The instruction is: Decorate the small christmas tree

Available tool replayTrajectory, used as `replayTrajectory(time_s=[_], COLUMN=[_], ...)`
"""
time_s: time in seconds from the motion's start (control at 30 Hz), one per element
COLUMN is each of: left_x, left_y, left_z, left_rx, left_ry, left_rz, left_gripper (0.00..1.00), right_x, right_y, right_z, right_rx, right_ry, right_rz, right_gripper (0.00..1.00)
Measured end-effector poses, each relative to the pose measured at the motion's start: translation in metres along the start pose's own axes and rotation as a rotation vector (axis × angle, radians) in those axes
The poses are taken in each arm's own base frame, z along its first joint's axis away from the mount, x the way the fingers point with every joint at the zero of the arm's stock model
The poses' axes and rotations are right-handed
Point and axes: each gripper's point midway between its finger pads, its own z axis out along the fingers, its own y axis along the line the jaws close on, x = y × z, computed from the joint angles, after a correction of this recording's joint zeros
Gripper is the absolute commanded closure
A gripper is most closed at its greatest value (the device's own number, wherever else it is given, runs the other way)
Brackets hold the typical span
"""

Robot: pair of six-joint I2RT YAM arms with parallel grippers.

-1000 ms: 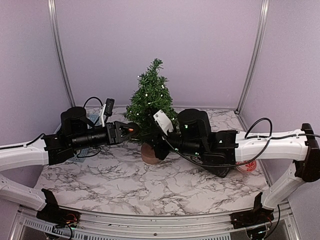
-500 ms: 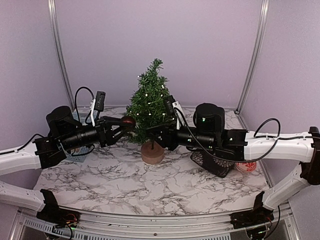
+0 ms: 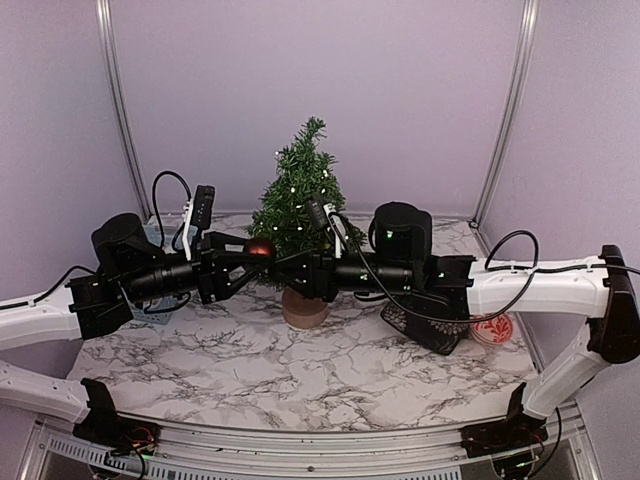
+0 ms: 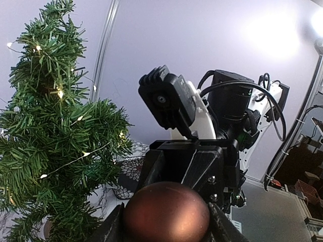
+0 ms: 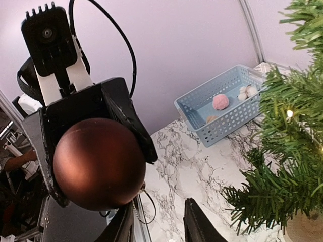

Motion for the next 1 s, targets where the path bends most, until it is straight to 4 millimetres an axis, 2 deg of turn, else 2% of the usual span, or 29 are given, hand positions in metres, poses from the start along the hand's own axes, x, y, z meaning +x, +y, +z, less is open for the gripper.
replayTrajectory(time_s=[0.13,0.23,0.37,0.77,1.0], left_x=[-0.001,-0.002,-0.003,-0.003,0.014], left_y=[-0.001,0.0,0.002,0.013,0.03], left_z=[0.0,0.0,0.0,-0.001,-0.001], left_rx=[0.002,-0.002,-0.02,-0.075,-0.149], left_ry=[-0.004,-0.005,-0.011,-0.027,-0.01], left_rz=[0.008,0.009,0.009,-0.016,-0.099], left_gripper=[0.58,0.59,0.61,0.65,0.65], right_x=[0.004,0.008,0.008,0.01,0.024], right_y=[0.001,0.001,0.003,-0.002,-0.026], right_z=[0.01,0.011,0.011,0.009,0.006], right_rx=[-0.026,-0.036,-0.048,-0.018,0.103], right_ry=[0.024,0.036,0.039,0.039,0.088], right_rz=[0.005,0.009,0.006,-0.012,-0.039], right_gripper=[0.79,0.91,1.0,1.0,1.0])
